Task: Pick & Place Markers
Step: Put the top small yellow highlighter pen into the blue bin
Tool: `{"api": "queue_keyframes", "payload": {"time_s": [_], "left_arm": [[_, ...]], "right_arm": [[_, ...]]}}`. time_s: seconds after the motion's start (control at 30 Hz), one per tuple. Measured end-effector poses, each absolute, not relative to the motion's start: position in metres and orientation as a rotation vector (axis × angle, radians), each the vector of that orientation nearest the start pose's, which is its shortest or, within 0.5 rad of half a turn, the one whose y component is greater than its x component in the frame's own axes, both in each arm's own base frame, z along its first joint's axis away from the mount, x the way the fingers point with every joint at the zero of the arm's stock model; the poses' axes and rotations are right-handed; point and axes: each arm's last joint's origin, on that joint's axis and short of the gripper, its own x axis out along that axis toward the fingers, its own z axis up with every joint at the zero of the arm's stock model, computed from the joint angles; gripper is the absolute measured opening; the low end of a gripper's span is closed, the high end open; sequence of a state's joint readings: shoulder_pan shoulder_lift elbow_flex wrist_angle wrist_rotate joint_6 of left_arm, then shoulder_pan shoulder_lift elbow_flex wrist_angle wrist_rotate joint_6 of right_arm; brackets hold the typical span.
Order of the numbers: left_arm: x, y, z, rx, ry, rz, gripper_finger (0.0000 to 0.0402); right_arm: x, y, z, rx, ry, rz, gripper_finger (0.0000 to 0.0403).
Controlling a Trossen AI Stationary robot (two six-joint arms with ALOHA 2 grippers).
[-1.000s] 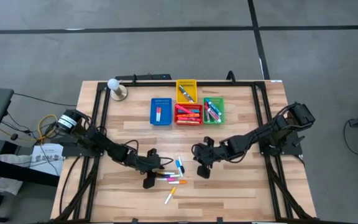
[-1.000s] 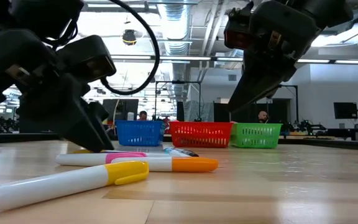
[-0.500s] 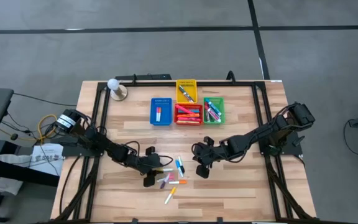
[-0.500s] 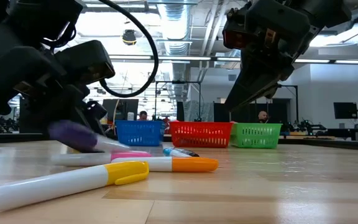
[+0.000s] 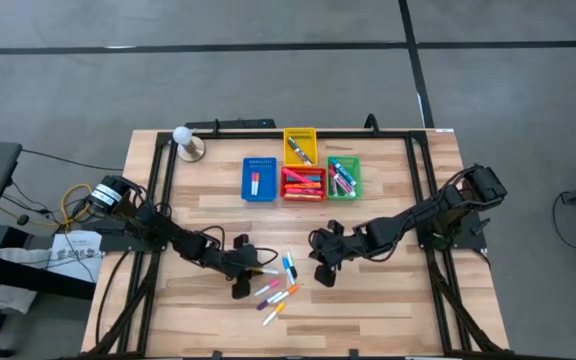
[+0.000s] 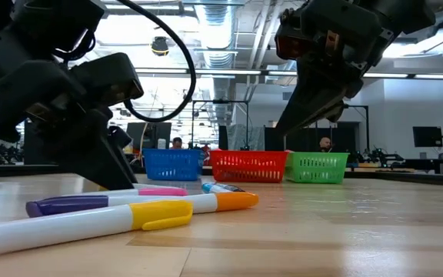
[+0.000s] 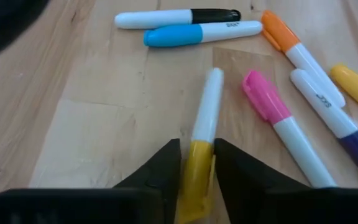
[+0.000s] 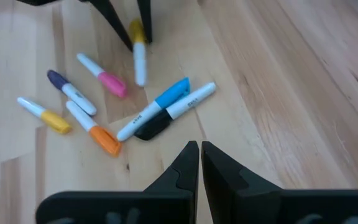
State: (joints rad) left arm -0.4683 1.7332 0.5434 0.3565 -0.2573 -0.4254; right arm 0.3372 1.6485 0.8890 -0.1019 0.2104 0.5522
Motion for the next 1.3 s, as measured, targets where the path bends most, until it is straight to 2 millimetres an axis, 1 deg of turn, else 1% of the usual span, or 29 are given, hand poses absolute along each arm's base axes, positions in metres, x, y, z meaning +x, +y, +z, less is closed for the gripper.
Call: {"api": "queue_keyframes", "payload": {"time_s": [0.2, 0.33, 0.47, 0.53, 0.67, 0.77, 0.9, 1.03, 1.13, 1.2, 1.3], "left_arm": [[0.249, -0.117, 0.089, -0.177, 0.790, -0.002, 0.0052], [0.251, -0.118, 0.091, -0.246, 0.738, 0.039, 0.0051], [0.255, -0.118, 0.095, -0.266, 0.659, 0.069, 0.0068], [0.258, -0.119, 0.099, -0.278, 0.602, 0.089, 0.0069], [0.266, -0.120, 0.107, -0.289, 0.544, 0.119, 0.0058], [0.273, -0.116, 0.118, -0.304, 0.484, 0.163, 0.0056], [0.276, -0.104, 0.140, -0.306, 0.364, 0.299, 0.0066], [0.274, -0.085, 0.163, -0.310, 0.238, 0.471, 0.0066], [0.273, -0.069, 0.179, -0.285, 0.179, 0.560, 0.0062], [0.273, -0.057, 0.187, -0.271, 0.155, 0.610, 0.0062], [0.273, -0.040, 0.191, -0.258, 0.150, 0.672, 0.0068]], "right_arm": [[0.307, 0.106, 0.171, 0.296, 0.795, -0.086, 0.0011], [0.307, 0.108, 0.171, 0.292, 0.796, -0.080, 0.0011], [0.306, 0.110, 0.171, 0.295, 0.797, -0.075, 0.0011], [0.306, 0.111, 0.171, 0.297, 0.797, -0.074, 0.0011], [0.304, 0.115, 0.171, 0.300, 0.799, -0.067, 0.0011], [0.303, 0.118, 0.171, 0.303, 0.804, -0.062, 0.0011], [0.301, 0.119, 0.170, 0.319, 0.820, -0.073, 0.0011], [0.300, 0.120, 0.170, 0.332, 0.823, -0.077, 0.0011], [0.300, 0.120, 0.169, 0.337, 0.829, -0.082, 0.0011], [0.300, 0.120, 0.169, 0.336, 0.831, -0.084, 0.0011], [0.300, 0.120, 0.169, 0.338, 0.830, -0.084, 0.0011]]}}
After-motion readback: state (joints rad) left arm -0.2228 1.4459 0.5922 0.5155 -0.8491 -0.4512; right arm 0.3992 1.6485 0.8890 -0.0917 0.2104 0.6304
